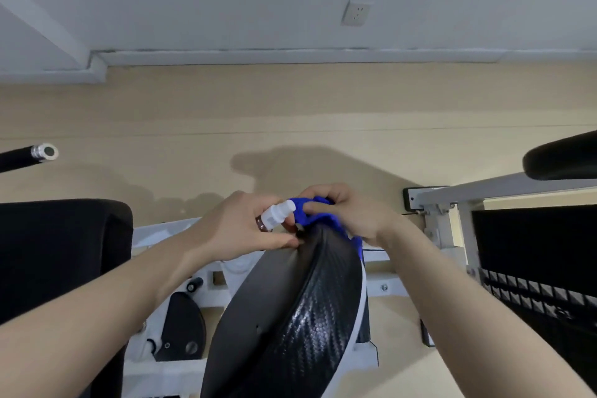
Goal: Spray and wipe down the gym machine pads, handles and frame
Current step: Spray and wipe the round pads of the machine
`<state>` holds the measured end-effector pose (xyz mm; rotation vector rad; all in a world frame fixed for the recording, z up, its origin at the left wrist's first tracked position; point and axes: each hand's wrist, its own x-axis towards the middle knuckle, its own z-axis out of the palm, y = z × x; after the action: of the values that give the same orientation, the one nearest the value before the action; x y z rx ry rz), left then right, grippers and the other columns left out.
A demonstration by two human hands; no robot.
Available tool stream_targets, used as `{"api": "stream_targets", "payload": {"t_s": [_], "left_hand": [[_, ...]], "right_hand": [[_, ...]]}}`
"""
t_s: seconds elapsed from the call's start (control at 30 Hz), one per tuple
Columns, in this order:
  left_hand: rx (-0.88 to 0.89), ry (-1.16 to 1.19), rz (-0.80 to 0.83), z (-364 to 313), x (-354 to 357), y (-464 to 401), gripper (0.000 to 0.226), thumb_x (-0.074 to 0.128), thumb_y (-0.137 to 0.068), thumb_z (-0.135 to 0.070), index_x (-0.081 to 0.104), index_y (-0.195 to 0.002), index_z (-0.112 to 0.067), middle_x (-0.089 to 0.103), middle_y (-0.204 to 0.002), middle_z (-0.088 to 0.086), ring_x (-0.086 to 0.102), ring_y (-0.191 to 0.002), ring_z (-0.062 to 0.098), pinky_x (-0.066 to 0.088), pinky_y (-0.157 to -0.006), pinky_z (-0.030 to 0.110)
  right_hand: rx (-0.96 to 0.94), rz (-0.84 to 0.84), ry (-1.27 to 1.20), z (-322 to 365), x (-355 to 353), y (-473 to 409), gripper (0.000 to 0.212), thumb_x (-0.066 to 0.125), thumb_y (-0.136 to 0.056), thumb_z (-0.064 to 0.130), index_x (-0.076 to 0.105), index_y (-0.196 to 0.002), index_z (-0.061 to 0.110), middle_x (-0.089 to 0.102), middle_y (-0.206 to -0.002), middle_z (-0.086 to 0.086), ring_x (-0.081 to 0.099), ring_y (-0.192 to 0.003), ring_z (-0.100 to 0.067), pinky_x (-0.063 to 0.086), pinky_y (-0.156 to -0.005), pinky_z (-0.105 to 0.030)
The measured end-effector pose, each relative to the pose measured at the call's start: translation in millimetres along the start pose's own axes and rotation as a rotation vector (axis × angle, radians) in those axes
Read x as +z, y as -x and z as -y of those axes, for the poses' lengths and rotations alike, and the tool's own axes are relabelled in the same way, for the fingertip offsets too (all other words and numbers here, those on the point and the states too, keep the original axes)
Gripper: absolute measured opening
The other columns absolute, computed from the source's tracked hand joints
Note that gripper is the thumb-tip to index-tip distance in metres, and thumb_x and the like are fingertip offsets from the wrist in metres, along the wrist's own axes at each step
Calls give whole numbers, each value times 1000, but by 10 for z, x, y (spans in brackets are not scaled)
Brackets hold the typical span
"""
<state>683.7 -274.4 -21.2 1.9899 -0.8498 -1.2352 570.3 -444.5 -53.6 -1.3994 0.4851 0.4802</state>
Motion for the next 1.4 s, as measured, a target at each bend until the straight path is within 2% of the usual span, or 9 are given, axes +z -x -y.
{"api": "stream_targets", "payload": {"t_s": [0.1, 0.2, 0.33, 0.57, 0.67, 0.77, 1.0, 1.17, 1.4], "left_hand": [[21, -36, -18, 7, 6, -5, 20, 81, -68, -32, 61, -67, -34, 52, -52, -10, 42, -50, 4, 29, -51, 15], [39, -57, -5, 33, 0, -23, 28, 75, -64, -49, 67, -78, -26, 64, -64, 4, 46, -52, 13, 34, -55, 22], [35, -100, 59, 26, 3, -30, 20, 75, -75, -31, 69, -88, -16, 62, -60, -9, 52, -51, 6, 36, -52, 14], [16, -59, 47, 24, 15, -59, 12, 77, -72, -25, 67, -77, -30, 62, -61, -13, 54, -52, 4, 39, -53, 12], [-13, -46, 82, -9, 55, -50, 11, 75, -76, -18, 69, -84, -23, 61, -59, -22, 53, -53, 1, 38, -55, 8], [-20, -36, 116, -12, 95, -44, 11, 73, -77, -14, 70, -86, -19, 62, -63, -23, 53, -55, 1, 40, -56, 7], [-59, 30, 46, -8, 101, 21, 18, 79, -65, -36, 61, -67, -38, 62, -62, -12, 55, -54, 7, 43, -56, 16], [-79, -55, 8, -48, 89, 89, 18, 72, -79, -27, 58, -73, -17, 55, -55, -17, 52, -50, 2, 38, -55, 15], [-63, -92, -65, -85, -52, 280, 19, 72, -79, -24, 57, -77, -13, 52, -62, -7, 47, -49, 1, 37, -52, 12]], "right_hand": [[-119, -29, -132, 4, -76, 192, 18, 52, -92, 1, 60, -83, 13, 64, -71, 13, 58, -63, -1, 45, -58, -12], [-33, -95, -133, -311, -16, 41, 27, 50, -90, -8, 59, -80, 15, 62, -76, 2, 54, -67, -11, 43, -62, -23], [187, -105, -90, -703, 48, -190, 31, 49, -86, -7, 60, -75, 20, 56, -86, -15, 46, -75, -25, 34, -69, -37], [36, -47, -307, -368, -85, -20, 35, 52, -86, -8, 62, -68, 21, 58, -66, -2, 52, -56, -12, 44, -51, -21], [180, -219, -99, -769, 100, -194, 28, 51, -84, -5, 50, -66, 15, 50, -64, -5, 45, -64, -16, 37, -64, -30], [293, -162, 32, -848, 161, -267, 25, 54, -80, -3, 51, -64, 17, 50, -67, -7, 44, -72, -20, 35, -69, -33], [44, -24, -163, -155, -4, 14, 20, 62, -87, 9, 66, -71, 21, 65, -74, -1, 59, -73, -15, 48, -69, -23], [201, -18, 136, -74, 65, -131, 17, 66, -78, 18, 70, -91, 8, 68, -94, -22, 60, -81, -26, 49, -85, -51], [-17, 40, 316, 836, 125, 594, 14, 66, -84, 12, 70, -77, 23, 67, -90, -1, 61, -79, -13, 48, -74, -23]]}}
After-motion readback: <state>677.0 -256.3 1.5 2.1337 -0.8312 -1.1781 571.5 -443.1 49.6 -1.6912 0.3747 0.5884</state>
